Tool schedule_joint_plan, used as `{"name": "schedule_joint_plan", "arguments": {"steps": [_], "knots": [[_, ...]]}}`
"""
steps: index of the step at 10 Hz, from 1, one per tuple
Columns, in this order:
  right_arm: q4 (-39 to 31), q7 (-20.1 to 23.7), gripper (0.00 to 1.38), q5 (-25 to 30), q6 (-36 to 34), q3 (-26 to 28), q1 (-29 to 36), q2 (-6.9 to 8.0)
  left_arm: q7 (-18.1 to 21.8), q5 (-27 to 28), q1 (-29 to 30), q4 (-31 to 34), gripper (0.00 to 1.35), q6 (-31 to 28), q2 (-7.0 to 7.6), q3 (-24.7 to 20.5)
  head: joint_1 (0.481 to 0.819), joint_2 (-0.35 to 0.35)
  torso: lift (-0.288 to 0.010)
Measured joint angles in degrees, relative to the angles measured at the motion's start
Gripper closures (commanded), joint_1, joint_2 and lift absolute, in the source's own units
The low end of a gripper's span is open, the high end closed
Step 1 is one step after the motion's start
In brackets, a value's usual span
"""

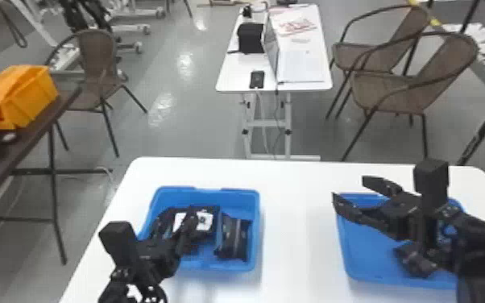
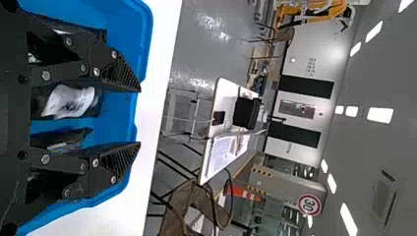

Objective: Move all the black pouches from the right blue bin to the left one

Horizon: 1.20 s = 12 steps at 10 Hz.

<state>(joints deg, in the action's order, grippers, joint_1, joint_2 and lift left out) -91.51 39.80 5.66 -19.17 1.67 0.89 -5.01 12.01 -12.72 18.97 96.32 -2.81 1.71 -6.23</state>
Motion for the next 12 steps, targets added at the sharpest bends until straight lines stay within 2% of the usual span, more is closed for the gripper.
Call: {"name": "schedule_joint_plan", "arguments": {"steps": [1, 3, 4, 5, 6, 7, 9, 10, 12], "knots": [[-1.64, -0.03, 0.27, 0.34, -1.70, 1.00, 0.89, 0.03, 0.21, -0.75, 0.38, 1.60, 0.21, 0.90, -0.23, -0.15, 0.695, 0.105, 0.010], [-9.12, -0.68, 0.27, 3.66, -7.46, 3.57, 5.25, 0.52, -0.31, -2.03, 2.50, 6.87, 0.23, 2.88, -0.92, -0.30, 0.695, 0.079, 0.010], [-13.75, -2.13, 0.27, 6.69, -11.22, 5.42, 9.05, 1.72, -0.54, -2.18, 3.65, 8.91, 0.24, 4.16, -1.51, -0.91, 0.695, 0.059, 0.010], [-17.23, -5.43, 0.27, 8.30, -14.97, 7.86, 12.86, 3.70, -0.59, -2.49, 4.30, 9.87, 0.25, 5.26, -1.67, -1.92, 0.695, 0.037, 0.010], [-19.72, -9.74, 0.26, 8.88, -17.68, 10.00, 15.71, 4.57, -0.53, -2.70, 4.66, 10.24, 0.25, 5.94, -1.70, -2.81, 0.695, 0.008, 0.010], [-20.29, -13.14, 0.27, 9.58, -19.13, 11.40, 16.46, 4.78, -0.51, -3.02, 4.92, 10.35, 0.25, 6.29, -1.71, -3.08, 0.695, -0.031, 0.010], [-12.77, -17.92, 0.26, 6.20, -16.86, 13.75, 12.34, 4.83, -0.63, -4.51, 4.98, 10.38, 0.25, 6.18, -1.71, -2.23, 0.695, -0.069, 0.010], [-6.79, -18.56, 0.26, 3.97, -14.07, 14.42, 9.09, 4.84, -0.77, -4.99, 4.89, 10.38, 0.25, 5.95, -1.64, -1.70, 0.695, -0.077, 0.010], [2.79, -21.06, 0.26, 0.98, -10.93, 13.82, 4.01, 3.64, -0.86, -5.24, 4.85, 10.35, 0.25, 5.67, -1.67, -1.43, 0.695, -0.074, 0.010]]}}
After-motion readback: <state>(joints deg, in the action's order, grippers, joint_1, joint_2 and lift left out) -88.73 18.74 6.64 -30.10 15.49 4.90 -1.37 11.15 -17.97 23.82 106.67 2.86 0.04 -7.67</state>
